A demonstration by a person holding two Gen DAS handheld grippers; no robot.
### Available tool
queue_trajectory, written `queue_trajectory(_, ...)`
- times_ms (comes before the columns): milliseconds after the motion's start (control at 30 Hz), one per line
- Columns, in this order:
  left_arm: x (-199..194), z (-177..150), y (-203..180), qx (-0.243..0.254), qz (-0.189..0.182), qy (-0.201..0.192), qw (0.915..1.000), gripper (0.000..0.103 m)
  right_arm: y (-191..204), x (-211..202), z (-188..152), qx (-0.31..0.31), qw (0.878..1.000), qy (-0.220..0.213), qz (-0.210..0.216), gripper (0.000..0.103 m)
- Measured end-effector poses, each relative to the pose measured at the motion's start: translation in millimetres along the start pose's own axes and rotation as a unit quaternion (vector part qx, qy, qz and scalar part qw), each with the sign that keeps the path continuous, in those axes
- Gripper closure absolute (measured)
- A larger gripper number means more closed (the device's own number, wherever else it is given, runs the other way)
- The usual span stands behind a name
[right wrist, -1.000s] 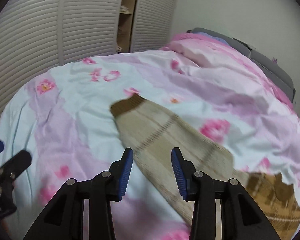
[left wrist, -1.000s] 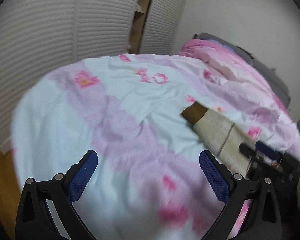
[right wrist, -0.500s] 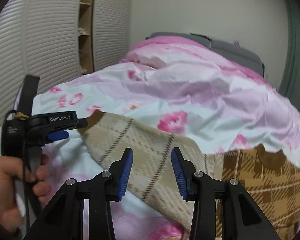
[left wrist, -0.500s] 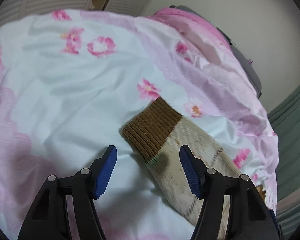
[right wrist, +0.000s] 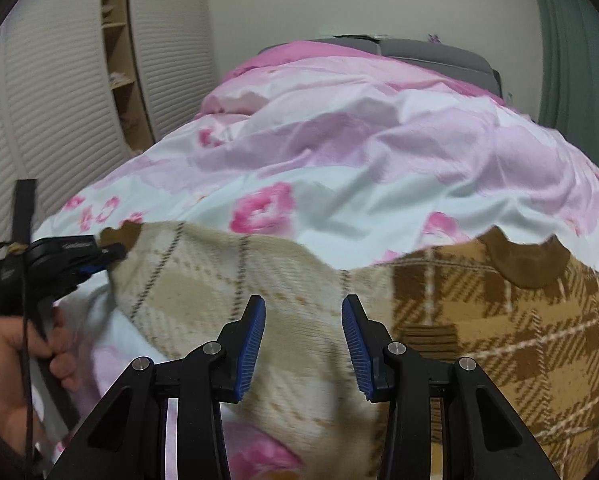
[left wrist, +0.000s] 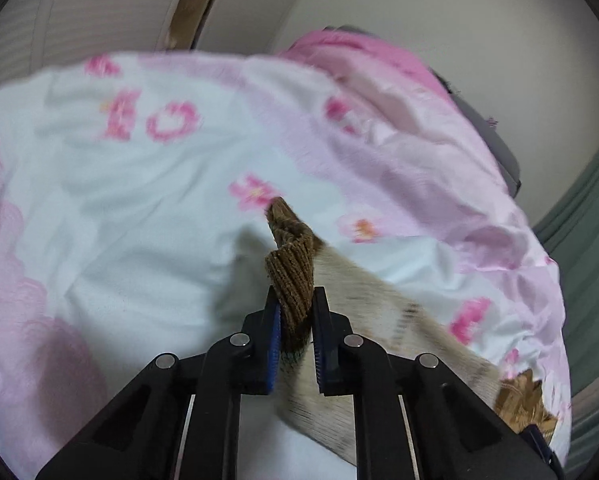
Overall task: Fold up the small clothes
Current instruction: 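Lift the beige sleeve with the left gripper and fold it over the body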
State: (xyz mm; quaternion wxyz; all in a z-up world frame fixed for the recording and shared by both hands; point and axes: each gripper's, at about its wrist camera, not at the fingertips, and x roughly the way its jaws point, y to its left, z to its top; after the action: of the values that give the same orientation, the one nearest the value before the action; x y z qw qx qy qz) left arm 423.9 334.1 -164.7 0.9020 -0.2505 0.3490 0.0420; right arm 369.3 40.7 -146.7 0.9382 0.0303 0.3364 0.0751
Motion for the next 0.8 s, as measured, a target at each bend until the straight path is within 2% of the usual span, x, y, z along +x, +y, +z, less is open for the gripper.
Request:
queue_trajectory(167, -49.6, -8.3, -59.9, 0.057, -0.027, -0.042, 0.9971, 0.088, -39.6, -26.4, 1.1, 0.034, 0.999, -0.010, -0.005, 0.062)
queue_trajectory(367, -89.5, -42.6, -155.1, 0.123, -0.098, -0.045, 0.9866, 0.088, -101.0, -78.2, -1.6, 0.070, 0.997, -0.032, -0.022, 0.062)
queue_trajectory(600, -91.0, -117.1, -263.6, 0.193, -0.151, -0.006, 0.9696, 0.088, -200.6, -130.8, -21.4, 0.128, 0.989, -0.040, -0.062, 0.062)
queue_trajectory(800, -67.5, -193.8, -344.5, 0.256, -0.170, 0.040, 0.9509, 0.088, -271.5, -153.3, -48.4, 0.178, 0.980, -0.035, -0.085, 0.062)
